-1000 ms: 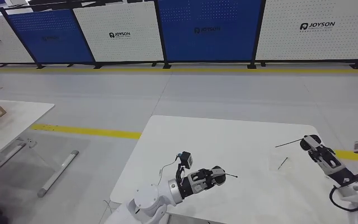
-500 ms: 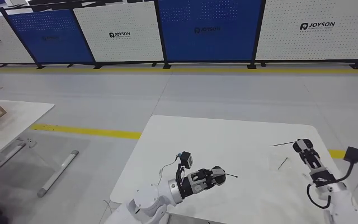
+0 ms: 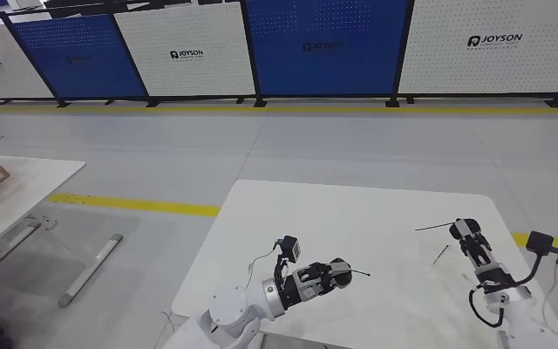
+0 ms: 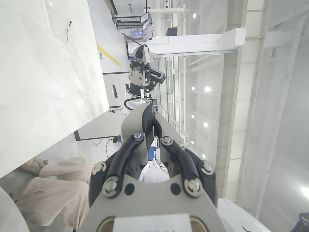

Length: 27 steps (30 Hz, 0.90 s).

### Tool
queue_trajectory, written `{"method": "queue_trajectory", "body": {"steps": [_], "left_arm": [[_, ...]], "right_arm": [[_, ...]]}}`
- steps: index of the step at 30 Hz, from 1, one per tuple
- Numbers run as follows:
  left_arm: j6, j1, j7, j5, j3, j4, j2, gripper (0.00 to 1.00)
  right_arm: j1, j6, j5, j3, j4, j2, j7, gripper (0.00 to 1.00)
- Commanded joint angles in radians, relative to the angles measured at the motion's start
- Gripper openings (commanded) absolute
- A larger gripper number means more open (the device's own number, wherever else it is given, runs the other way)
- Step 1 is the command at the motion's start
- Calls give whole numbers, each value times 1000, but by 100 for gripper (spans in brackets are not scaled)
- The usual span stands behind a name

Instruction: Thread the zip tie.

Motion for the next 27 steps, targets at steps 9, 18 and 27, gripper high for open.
{"method": "queue_trajectory", "body": {"steps": [9, 18, 27], "left_arm": [[52, -63, 161, 164, 93, 46, -15, 0], [49, -64, 165, 165, 95, 47, -16, 0], [49, -64, 165, 165, 95, 47, -16, 0]], "right_arm": [[10, 115, -104, -50, -61, -9, -14, 0], [10, 115, -104, -50, -61, -9, -14, 0], [10, 115, -104, -50, -61, -9, -14, 0]]}}
